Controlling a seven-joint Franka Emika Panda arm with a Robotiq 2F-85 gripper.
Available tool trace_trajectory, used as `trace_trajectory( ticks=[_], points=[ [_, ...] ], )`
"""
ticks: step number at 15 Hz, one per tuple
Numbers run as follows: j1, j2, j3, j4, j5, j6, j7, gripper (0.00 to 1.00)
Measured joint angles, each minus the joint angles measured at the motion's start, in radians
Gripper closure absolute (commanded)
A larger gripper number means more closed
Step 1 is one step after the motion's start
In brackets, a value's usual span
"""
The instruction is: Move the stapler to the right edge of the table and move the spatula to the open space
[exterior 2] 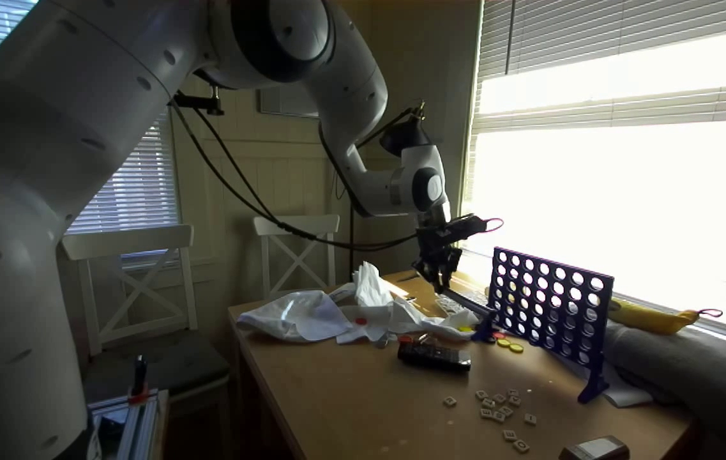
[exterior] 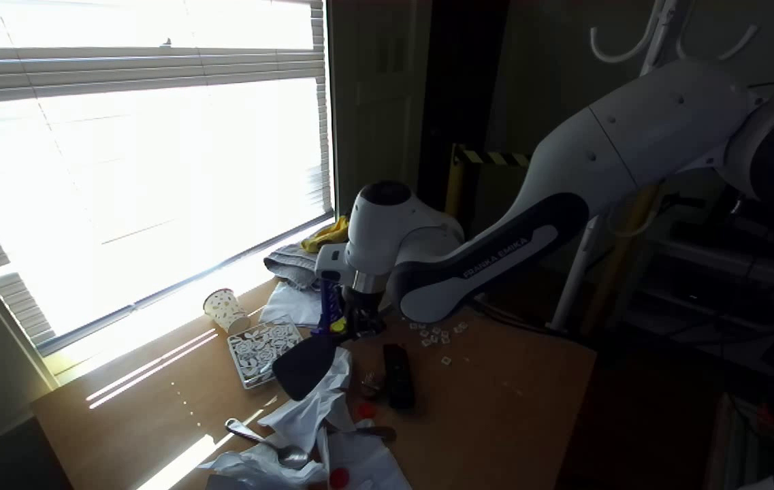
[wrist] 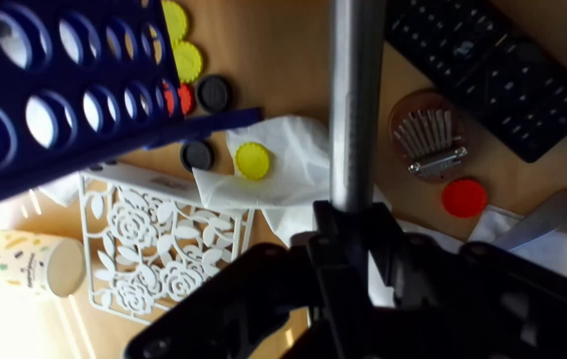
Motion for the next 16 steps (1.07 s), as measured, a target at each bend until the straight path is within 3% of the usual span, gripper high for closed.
trace_trajectory(
  ticks=[6,9,13,14,16],
  points=[
    [-0.062,-0.115,0.003,-0.229,-0.003,0.039,0.114,0.94],
    [-0.097,-0.188,-0.001,-0.378,-0.004,0.16,0.22,0.94],
    [-0.17,-0.258,0.023,-0.565,-0.002,0.383,0.228,0.94],
    [-0.191,-0.267,0.04,-0.601,0.006,0.406,0.228,0.94],
    [-0.178,-0.285,0.009,-0.65,0.002,0.41,0.333,0.94]
  ],
)
